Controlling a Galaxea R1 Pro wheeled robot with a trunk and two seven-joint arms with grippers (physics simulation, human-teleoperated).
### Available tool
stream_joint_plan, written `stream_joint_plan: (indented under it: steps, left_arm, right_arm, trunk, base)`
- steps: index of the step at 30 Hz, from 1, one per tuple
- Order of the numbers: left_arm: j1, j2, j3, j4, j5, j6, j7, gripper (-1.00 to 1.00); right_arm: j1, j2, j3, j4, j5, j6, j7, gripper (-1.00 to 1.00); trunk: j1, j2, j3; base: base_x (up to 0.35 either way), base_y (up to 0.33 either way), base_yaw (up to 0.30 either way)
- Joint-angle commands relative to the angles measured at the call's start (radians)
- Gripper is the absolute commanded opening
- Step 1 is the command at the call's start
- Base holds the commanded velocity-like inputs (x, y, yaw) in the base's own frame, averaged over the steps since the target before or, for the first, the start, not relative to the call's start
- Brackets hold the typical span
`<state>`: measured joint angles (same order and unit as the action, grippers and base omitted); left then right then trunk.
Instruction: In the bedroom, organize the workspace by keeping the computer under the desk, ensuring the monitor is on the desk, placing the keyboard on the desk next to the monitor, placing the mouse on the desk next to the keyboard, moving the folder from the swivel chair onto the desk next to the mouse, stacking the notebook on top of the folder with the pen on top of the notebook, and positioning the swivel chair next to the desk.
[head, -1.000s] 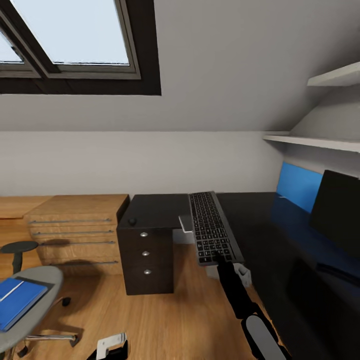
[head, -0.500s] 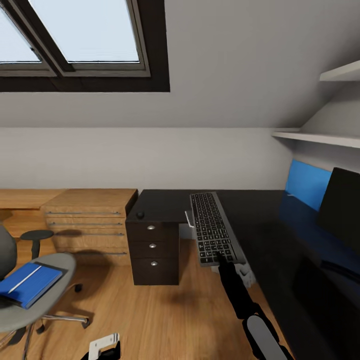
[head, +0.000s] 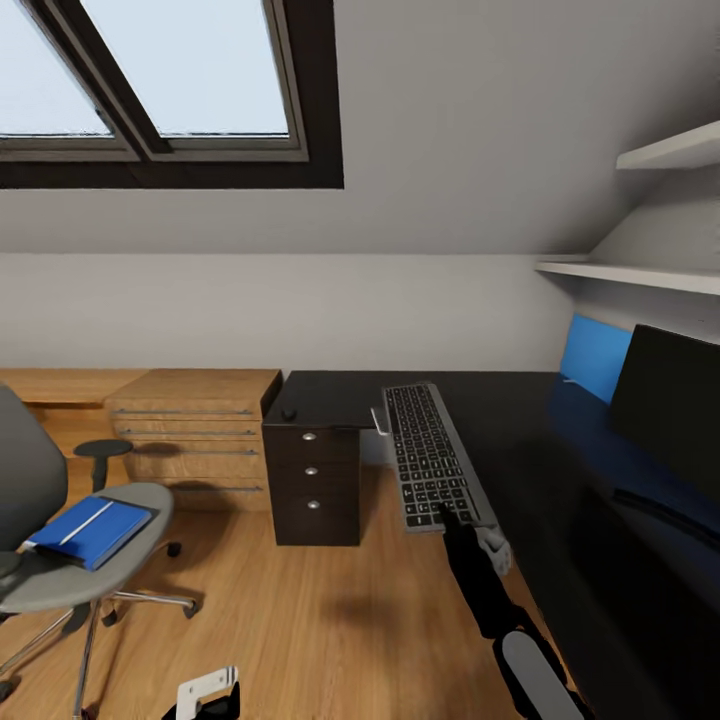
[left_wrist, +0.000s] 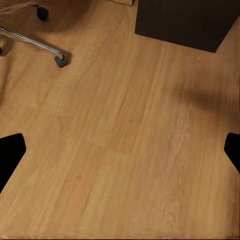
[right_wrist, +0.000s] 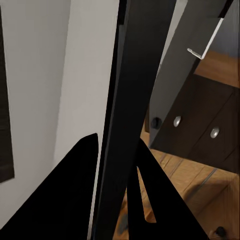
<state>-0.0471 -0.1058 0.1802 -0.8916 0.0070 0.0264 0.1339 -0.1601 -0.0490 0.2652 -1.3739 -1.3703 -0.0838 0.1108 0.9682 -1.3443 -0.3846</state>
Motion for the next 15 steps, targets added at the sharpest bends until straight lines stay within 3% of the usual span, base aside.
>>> stream_joint_plan:
  steps: [1,7,11,15]
  left_arm:
    - [0.000,-0.001,0.002,-0.001,0.001,0.003,0.001,1.00]
    - [0.000,0.000,0.002,-0.001,0.001,0.003,0.001,1.00]
    - [0.000,0.000,0.002,-0.001,0.001,0.003,0.001,1.00]
    - [0.000,0.000,0.025,-0.001,0.001,0.003,0.001,1.00]
  right_arm:
    - [-0.001,-0.004,0.004,0.000,-0.017,-0.007,0.006,-1.00]
    - [-0.001,-0.029,0.004,0.002,-0.093,-0.007,0.005,-1.00]
    - [-0.001,-0.041,0.005,0.002,-0.113,-0.008,0.006,-1.00]
    - [-0.001,-0.046,0.005,0.003,-0.120,-0.008,0.005,-1.00]
  trunk:
    - [-0.001,-0.001,-0.001]
    - [-0.001,-0.001,-0.001]
    - [-0.001,-0.001,-0.001]
    - [-0.001,-0.001,-0.001]
  base:
    - [-0.335,0.000,0.000]
    - [-0.335,0.000,0.000]
    - [-0.333,-0.053,0.000]
    - [-0.195,-0.260,0.000]
